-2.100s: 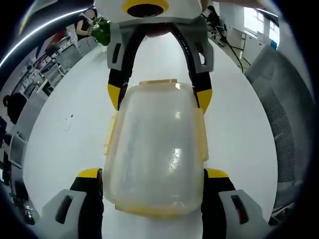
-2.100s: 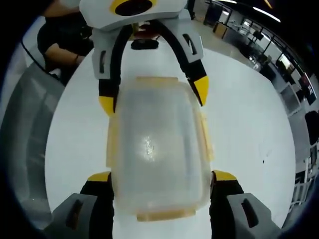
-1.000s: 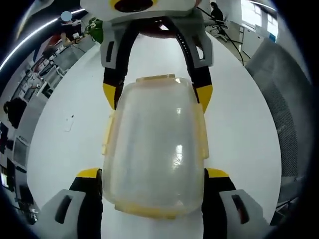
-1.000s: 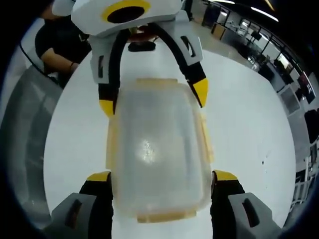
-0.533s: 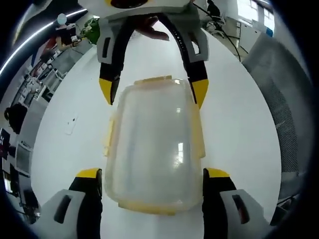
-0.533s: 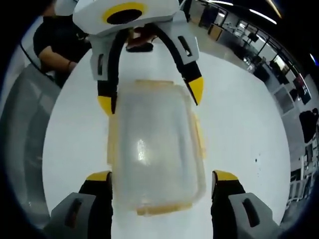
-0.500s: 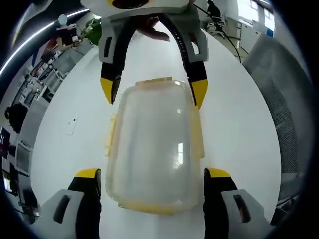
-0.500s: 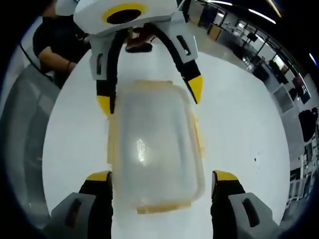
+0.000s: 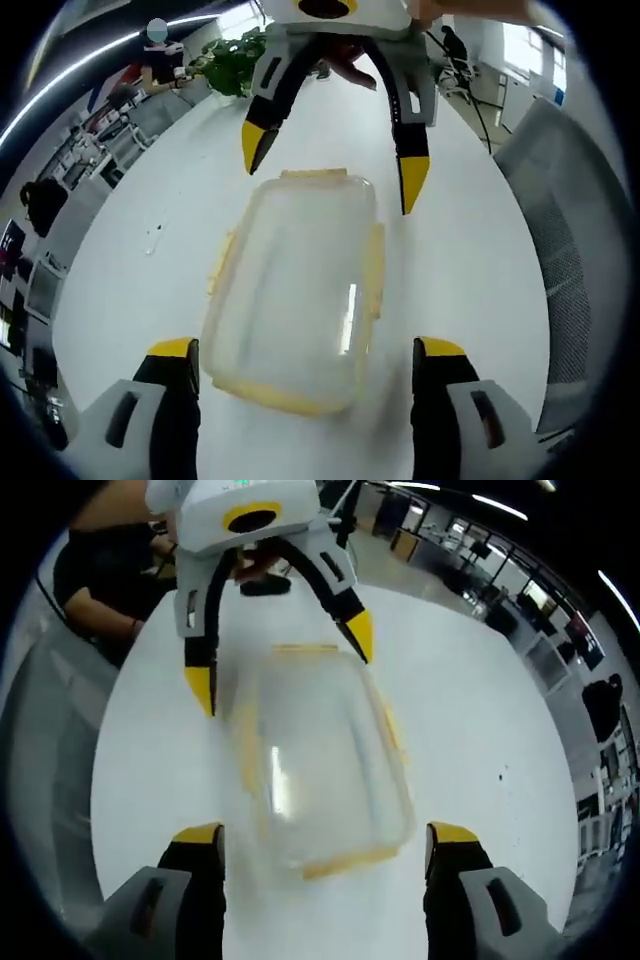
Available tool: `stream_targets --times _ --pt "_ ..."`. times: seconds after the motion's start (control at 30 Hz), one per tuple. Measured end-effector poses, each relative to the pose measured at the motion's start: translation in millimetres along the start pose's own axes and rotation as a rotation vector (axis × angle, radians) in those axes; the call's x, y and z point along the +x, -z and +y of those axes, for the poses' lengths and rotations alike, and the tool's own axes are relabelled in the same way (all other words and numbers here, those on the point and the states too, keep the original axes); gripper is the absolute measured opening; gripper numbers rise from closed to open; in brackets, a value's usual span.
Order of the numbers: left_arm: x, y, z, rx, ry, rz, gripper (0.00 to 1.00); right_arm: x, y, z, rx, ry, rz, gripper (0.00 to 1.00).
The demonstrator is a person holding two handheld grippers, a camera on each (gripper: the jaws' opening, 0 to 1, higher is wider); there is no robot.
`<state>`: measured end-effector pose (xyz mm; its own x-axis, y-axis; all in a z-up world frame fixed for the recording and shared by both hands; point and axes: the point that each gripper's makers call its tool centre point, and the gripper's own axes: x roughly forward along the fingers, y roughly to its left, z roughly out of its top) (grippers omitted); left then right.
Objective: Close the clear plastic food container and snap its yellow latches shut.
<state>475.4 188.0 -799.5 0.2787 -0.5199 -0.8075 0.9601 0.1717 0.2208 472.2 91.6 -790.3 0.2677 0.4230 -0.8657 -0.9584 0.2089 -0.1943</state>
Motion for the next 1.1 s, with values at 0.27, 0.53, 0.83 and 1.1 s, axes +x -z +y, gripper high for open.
stream_targets --times 0.27,0.53,0.83,1.1 --pt "-14.3 -0.9 1.2 -0.06 -0.068 -0.028 0.91 -12.1 7.9 11.1 0.044 0.036 -0.015 0.83" --pt "-29.3 12.1 -7.3 -0.144 -0.115 -0.043 0.91 -20.7 15.8 25.6 0.102 0.088 -0.039 0.82" --pt "-41.7 23.5 -17.8 -0.213 -0.161 -0.06 0.92 -29.9 23.1 36.7 0.182 0.11 -0.072 0.83" --pt "-48.8 22.9 -31.4 -0.276 -0.183 -0.086 0.92 -34.7 29.9 49.4 0.233 0.14 -0.101 0.83"
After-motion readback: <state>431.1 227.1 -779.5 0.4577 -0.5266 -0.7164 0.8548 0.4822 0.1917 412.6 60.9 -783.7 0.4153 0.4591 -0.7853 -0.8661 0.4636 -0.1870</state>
